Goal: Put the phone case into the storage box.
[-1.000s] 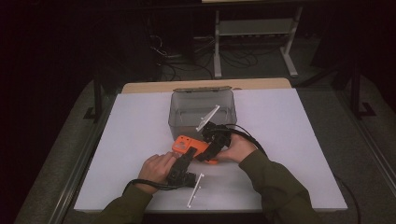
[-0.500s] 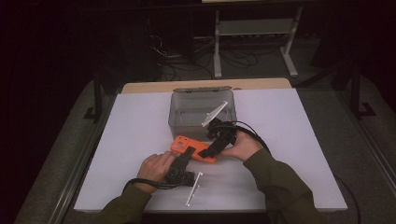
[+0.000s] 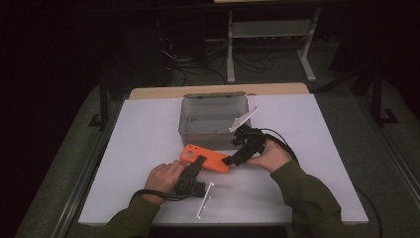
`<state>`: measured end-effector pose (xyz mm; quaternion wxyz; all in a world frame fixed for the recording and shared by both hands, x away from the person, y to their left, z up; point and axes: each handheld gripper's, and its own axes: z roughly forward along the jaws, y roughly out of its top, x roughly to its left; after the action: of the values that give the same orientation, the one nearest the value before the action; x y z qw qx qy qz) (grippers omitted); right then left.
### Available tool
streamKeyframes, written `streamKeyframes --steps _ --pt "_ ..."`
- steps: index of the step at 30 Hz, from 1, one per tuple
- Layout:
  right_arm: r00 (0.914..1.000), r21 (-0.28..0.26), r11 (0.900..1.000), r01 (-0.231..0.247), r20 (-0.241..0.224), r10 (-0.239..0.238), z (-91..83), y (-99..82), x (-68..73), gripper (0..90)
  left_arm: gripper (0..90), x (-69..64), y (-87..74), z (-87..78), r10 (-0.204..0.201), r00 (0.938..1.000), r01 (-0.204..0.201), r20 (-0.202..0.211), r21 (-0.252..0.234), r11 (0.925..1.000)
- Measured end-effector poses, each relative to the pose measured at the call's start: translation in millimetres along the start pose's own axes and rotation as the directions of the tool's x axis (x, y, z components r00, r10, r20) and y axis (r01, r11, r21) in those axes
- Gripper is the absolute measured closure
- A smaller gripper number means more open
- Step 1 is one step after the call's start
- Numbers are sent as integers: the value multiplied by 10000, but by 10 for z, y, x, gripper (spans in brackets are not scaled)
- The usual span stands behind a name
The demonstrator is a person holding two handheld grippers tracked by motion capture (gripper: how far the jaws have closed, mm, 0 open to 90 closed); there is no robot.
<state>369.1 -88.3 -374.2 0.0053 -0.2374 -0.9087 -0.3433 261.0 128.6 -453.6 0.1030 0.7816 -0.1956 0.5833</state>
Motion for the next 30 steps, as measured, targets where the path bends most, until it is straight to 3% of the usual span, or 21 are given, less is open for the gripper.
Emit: streamKeyframes --steps 5,14,19,28,30 --pt "9981 -283 9991 -324 523 338 -117 -121 -19 144 797 9 -5 -8 26 10000 -27 19 56 10000" --pt "9863 -440 9962 -756 1436 812 -170 -468 -13 94 797 26 -15 -15 -97 9999 97 -36 46 9999" --pt "9780 -730 9928 -952 1793 1069 -169 -662 11 19 797 53 -37 -15 -486 9988 486 31 31 9988" --pt "9514 -1500 9820 -1147 2679 1520 -168 -975 87 17 797 109 -74 -14 -1247 9920 1248 211 -39 9922" --pt "9493 -1606 9792 -1240 2680 1642 -169 -1019 104 17 797 117 -83 -10 -1432 9894 1435 260 -105 9896"
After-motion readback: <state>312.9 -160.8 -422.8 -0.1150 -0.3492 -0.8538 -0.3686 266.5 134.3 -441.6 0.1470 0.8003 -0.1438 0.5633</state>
